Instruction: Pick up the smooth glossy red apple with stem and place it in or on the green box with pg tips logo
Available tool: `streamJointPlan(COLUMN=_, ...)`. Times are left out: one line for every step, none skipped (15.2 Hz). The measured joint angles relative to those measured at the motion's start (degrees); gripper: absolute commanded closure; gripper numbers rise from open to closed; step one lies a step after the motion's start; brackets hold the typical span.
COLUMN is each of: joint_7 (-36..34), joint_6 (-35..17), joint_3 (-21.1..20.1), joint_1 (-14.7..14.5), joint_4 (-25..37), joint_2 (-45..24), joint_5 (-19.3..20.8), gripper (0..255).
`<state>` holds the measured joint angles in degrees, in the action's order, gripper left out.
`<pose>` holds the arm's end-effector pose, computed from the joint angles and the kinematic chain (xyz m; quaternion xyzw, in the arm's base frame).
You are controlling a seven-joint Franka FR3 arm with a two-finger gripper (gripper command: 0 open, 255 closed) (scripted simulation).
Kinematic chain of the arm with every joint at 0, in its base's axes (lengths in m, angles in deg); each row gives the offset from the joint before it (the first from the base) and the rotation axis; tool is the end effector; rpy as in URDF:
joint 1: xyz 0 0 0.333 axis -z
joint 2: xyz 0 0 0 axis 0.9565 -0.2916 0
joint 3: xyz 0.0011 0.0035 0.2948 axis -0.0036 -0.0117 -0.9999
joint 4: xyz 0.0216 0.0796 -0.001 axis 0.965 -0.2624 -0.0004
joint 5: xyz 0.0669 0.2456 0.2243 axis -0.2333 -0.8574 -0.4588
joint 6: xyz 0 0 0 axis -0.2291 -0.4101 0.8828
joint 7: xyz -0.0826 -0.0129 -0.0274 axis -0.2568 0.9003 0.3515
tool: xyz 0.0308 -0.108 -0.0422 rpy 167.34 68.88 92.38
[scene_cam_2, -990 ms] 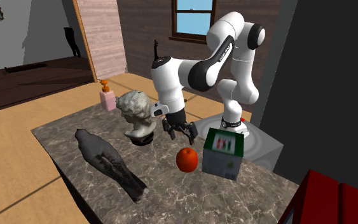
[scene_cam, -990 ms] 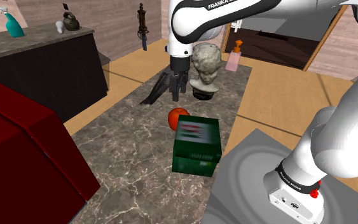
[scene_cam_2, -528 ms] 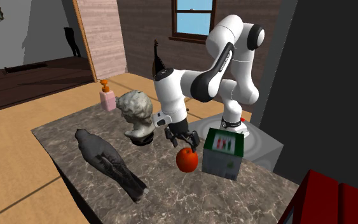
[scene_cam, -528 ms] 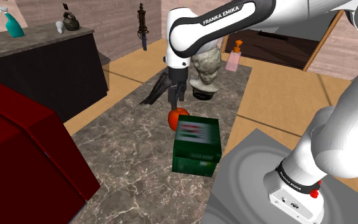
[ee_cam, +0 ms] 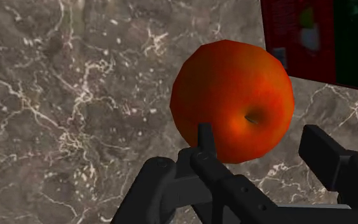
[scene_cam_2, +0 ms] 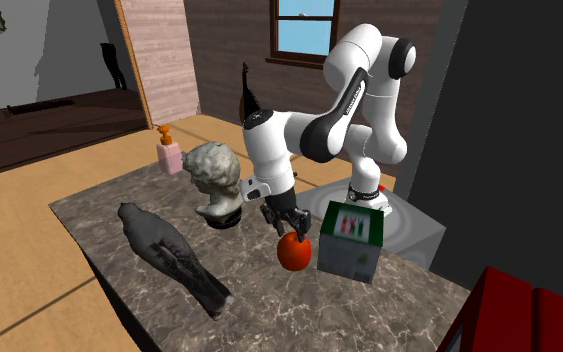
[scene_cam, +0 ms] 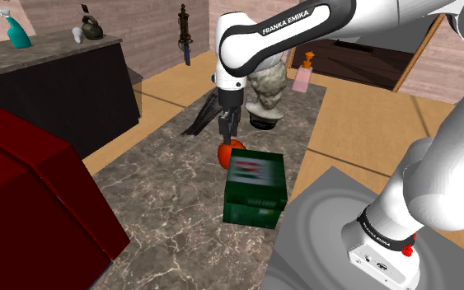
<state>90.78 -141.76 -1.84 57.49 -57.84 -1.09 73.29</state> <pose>0.4528 0.1714 0.3916 -0.9601 -0.2561 0.0809 0.0774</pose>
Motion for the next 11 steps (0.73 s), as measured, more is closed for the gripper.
streamJointPlan(joint_7=0.0, joint_6=0.0, joint_3=0.0, joint_1=0.0, joint_4=0.0, joint_2=0.0, joint_5=0.0, gripper=255)
streamJointPlan(joint_7=0.0, joint_6=0.0, joint_3=0.0, joint_1=0.0, joint_4=0.0, joint_2=0.0, joint_5=0.0, gripper=255)
streamJointPlan(joint_7=0.0, joint_6=0.0, joint_3=0.0, joint_1=0.0, joint_4=0.0, joint_2=0.0, joint_5=0.0, gripper=255)
streamJointPlan(joint_7=0.0, joint_6=0.0, joint_3=0.0, joint_1=0.0, joint_4=0.0, joint_2=0.0, joint_5=0.0, gripper=255)
streamJointPlan(joint_7=0.0, joint_6=0.0, joint_3=0.0, joint_1=0.0, joint_4=0.0, joint_2=0.0, joint_5=0.0, gripper=255)
streamJointPlan(joint_7=0.0, joint_6=0.0, joint_3=0.0, joint_1=0.0, joint_4=0.0, joint_2=0.0, joint_5=0.0, gripper=255)
streamJointPlan(joint_7=0.0, joint_6=0.0, joint_3=0.0, joint_1=0.0, joint_4=0.0, joint_2=0.0, joint_5=0.0, gripper=255)
streamJointPlan(joint_7=0.0, joint_6=0.0, joint_3=0.0, joint_1=0.0, joint_4=0.0, joint_2=0.0, joint_5=0.0, gripper=255)
streamJointPlan(joint_7=0.0, joint_6=0.0, joint_3=0.0, joint_1=0.0, joint_4=0.0, joint_2=0.0, joint_5=0.0, gripper=255)
streamJointPlan(joint_7=0.0, joint_6=0.4, joint_3=0.0, joint_1=0.0, joint_4=0.2, joint_2=0.2, joint_5=0.0, gripper=255)
streamJointPlan(joint_7=-0.1, joint_6=0.9, joint_3=0.0, joint_1=0.0, joint_4=0.6, joint_2=0.3, joint_5=0.1, gripper=255)
